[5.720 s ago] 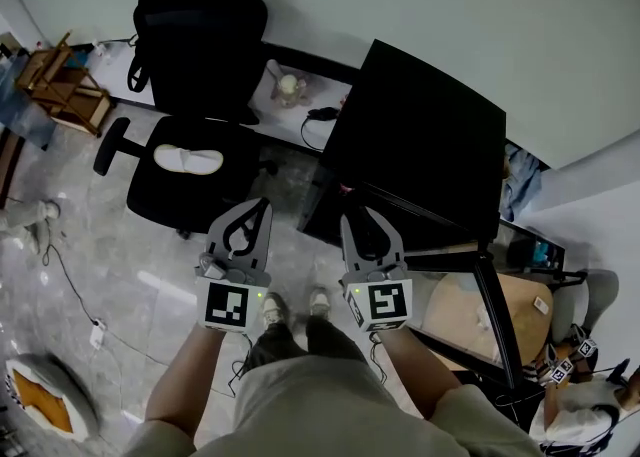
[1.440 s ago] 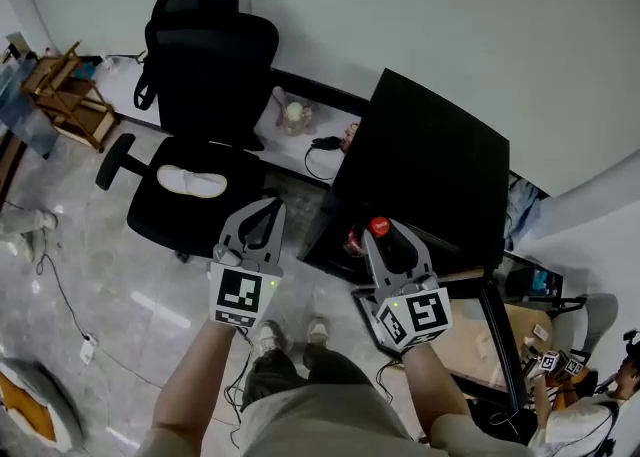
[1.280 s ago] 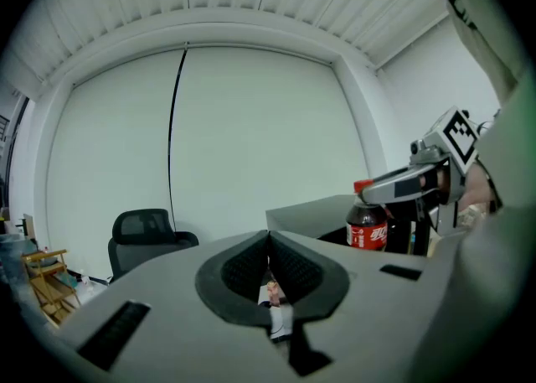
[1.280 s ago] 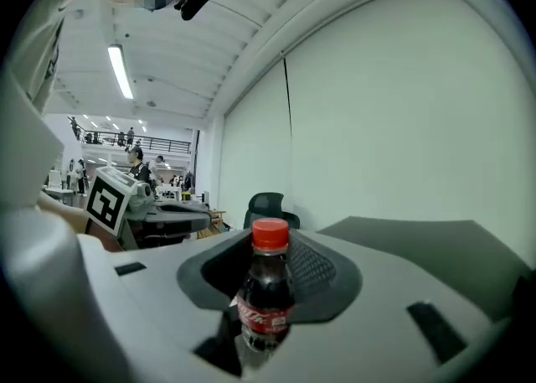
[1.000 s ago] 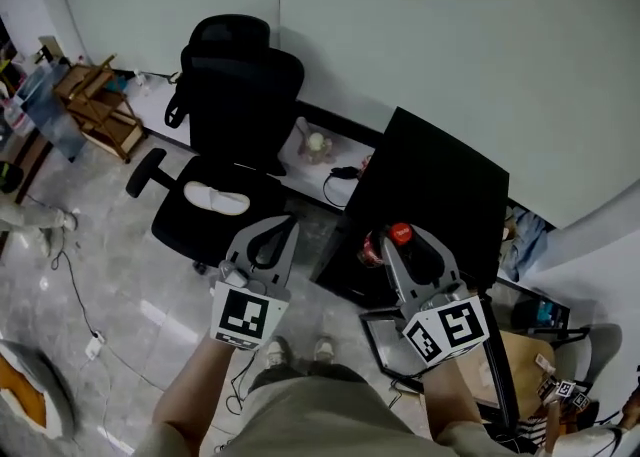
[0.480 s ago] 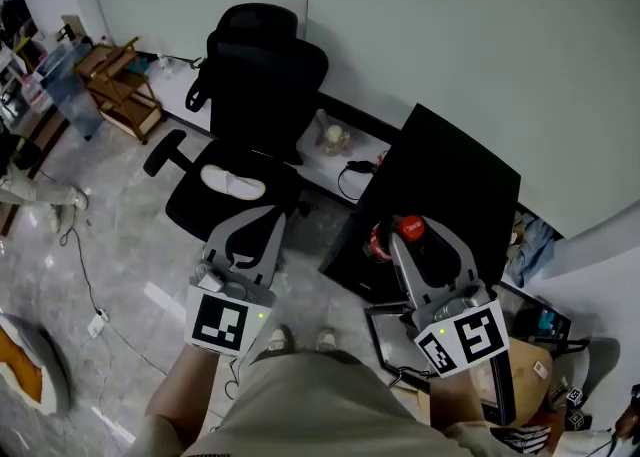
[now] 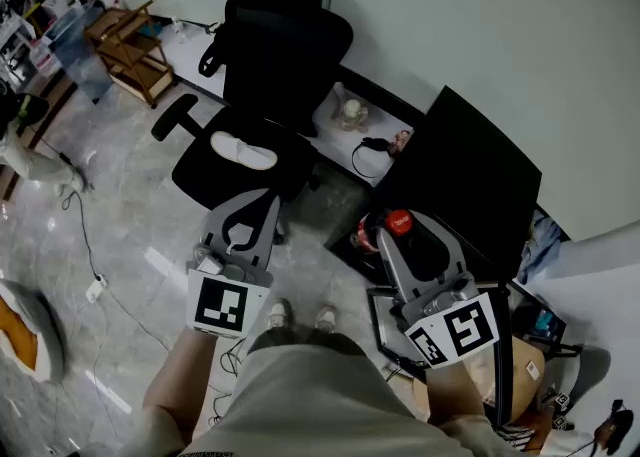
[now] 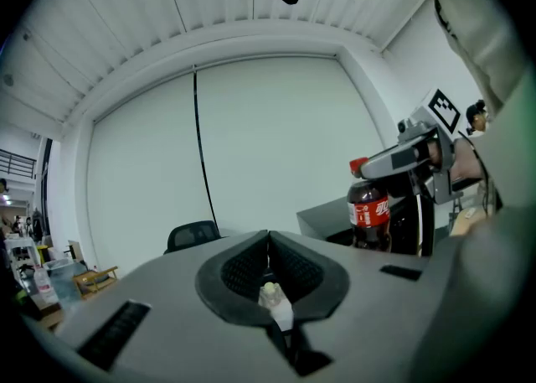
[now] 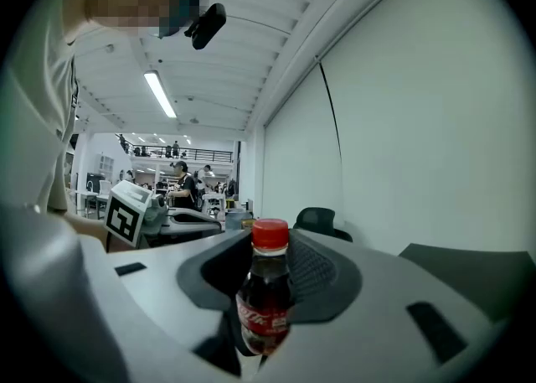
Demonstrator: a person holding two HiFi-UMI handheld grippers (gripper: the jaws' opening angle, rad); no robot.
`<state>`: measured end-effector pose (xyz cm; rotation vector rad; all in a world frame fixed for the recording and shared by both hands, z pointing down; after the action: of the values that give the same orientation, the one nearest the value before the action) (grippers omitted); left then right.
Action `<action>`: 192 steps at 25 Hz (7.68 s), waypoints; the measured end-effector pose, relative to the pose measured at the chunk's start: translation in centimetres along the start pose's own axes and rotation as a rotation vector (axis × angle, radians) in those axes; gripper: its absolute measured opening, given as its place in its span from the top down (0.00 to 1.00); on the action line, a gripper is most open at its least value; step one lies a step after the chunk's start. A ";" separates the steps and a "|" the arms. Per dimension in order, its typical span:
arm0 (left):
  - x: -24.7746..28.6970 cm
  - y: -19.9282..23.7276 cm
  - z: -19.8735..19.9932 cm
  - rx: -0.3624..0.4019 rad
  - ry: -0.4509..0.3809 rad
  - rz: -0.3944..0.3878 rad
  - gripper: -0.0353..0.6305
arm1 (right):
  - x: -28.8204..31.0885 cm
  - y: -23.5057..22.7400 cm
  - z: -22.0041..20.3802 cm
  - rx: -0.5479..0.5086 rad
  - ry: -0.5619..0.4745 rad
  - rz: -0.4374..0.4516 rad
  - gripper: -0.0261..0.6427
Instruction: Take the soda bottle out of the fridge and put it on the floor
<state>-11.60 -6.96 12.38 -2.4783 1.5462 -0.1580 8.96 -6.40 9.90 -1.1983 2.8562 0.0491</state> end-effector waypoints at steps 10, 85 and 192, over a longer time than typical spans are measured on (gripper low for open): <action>-0.6 0.6 -7.1 -0.023 0.098 0.045 0.94 | 4.0 2.5 -8.1 0.007 0.008 0.091 0.80; 1.9 -22.8 -95.5 -0.213 0.402 -0.328 0.94 | 1.9 3.5 -104.9 0.004 0.362 0.119 0.80; -4.6 2.2 2.3 -0.173 -0.013 -0.080 0.94 | 2.6 5.7 2.1 0.028 -0.045 0.003 0.97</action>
<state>-15.09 -3.49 9.70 -2.6699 1.5152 -0.0217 3.09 -4.17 7.77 -1.1730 2.8108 0.0361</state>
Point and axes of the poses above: the fingertips, and each gripper's own axes: x forward along the fingers, y to its left, z out of its top, the point moved 5 cm from there along -x, backward along the fingers, and after that the axes turned 9 degrees about -y, right-handed, at the moved point
